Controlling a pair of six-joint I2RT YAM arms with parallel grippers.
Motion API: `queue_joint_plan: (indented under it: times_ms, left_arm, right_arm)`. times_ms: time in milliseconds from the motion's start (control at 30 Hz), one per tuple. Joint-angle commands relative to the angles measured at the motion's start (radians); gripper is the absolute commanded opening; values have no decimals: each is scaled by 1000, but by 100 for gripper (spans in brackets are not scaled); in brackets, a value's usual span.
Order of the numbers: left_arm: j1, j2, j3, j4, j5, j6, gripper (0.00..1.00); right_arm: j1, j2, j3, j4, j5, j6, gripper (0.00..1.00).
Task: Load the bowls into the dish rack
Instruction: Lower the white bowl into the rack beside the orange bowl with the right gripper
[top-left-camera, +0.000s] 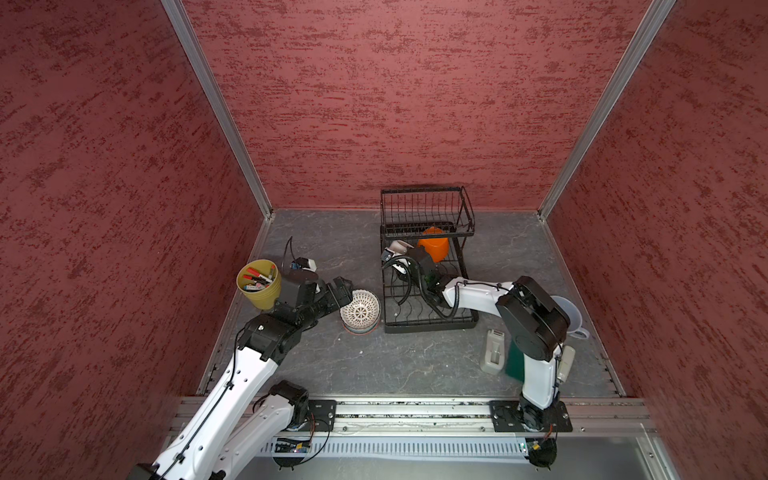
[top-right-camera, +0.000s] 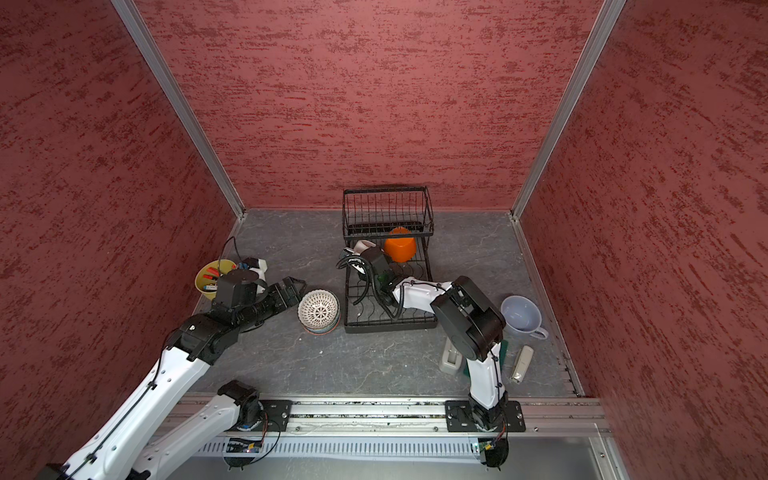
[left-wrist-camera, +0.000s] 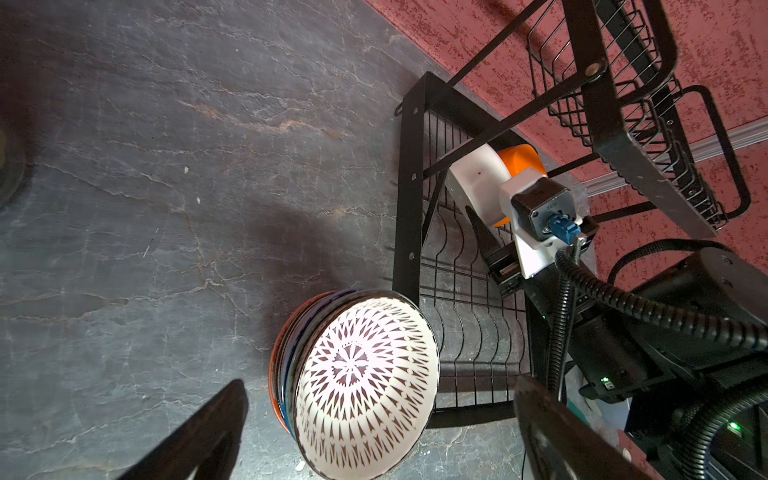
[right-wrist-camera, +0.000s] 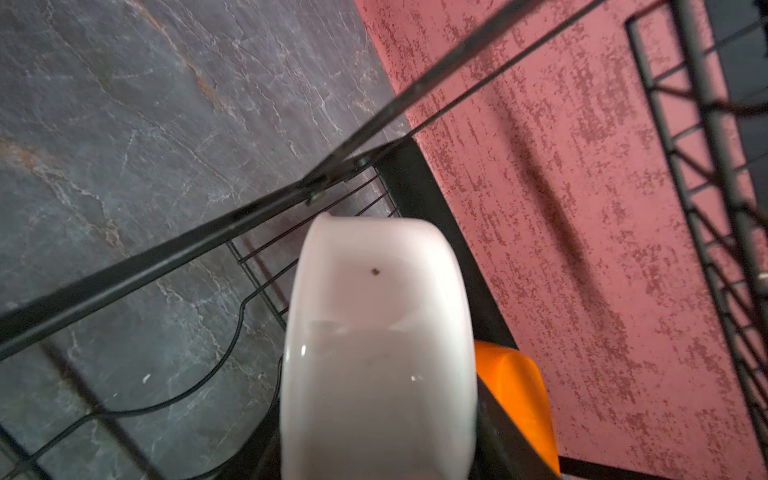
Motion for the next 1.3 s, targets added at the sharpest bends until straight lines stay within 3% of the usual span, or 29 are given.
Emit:
queue_joint_plan:
  times_ms: [0,667,1267]
  left_arm:
    - [13,-15,2,-22,3,18,100]
    - [23,-13,-10,-22,6,9,100]
    - [36,17,-23,4,18,17,100]
  right_arm:
    - [-9,8,56,124,20,-67,47]
    - [-76,137,137,228,24,-212,48]
    - [-76,198,99,277,46,-219,54]
